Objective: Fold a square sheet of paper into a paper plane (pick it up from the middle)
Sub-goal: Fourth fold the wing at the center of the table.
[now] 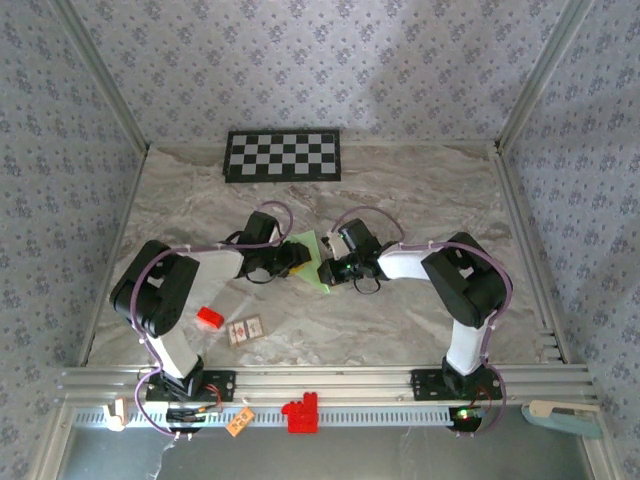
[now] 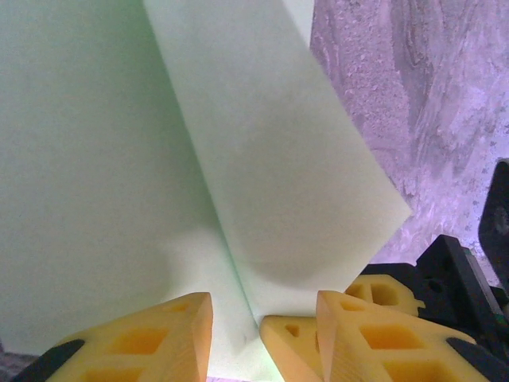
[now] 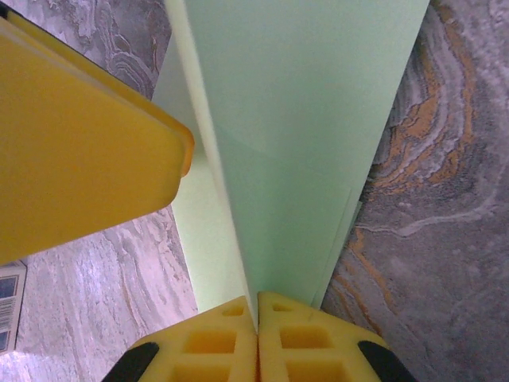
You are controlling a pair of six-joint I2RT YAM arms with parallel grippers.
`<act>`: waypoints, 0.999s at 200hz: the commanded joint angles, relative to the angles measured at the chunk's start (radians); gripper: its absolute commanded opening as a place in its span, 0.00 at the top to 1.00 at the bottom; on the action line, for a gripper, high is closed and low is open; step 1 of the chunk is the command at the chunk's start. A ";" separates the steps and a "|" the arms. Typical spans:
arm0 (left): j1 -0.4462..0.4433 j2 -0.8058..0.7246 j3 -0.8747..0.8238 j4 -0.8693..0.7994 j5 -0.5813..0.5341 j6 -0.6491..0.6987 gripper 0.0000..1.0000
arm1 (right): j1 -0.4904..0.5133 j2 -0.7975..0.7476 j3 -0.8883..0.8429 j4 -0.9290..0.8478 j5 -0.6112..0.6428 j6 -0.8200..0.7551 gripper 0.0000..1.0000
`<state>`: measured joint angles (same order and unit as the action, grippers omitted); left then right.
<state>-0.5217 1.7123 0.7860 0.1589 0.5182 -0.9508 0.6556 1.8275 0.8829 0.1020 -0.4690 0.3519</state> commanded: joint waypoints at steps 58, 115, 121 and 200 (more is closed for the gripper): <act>0.006 0.054 0.043 -0.041 0.002 0.014 0.57 | -0.012 0.032 -0.016 -0.048 -0.012 0.015 0.90; -0.001 0.081 0.089 -0.220 -0.072 0.025 0.54 | -0.013 0.002 -0.003 -0.069 -0.027 0.019 0.85; -0.002 0.087 0.096 -0.243 -0.081 0.029 0.54 | -0.014 -0.006 -0.001 -0.073 -0.027 0.021 0.83; -0.013 0.154 0.140 -0.351 -0.122 0.037 0.54 | -0.022 -0.082 -0.005 -0.099 -0.039 0.059 0.77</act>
<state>-0.5304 1.8034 0.9409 -0.0834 0.4786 -0.9344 0.6373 1.7855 0.8833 0.0441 -0.5022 0.3870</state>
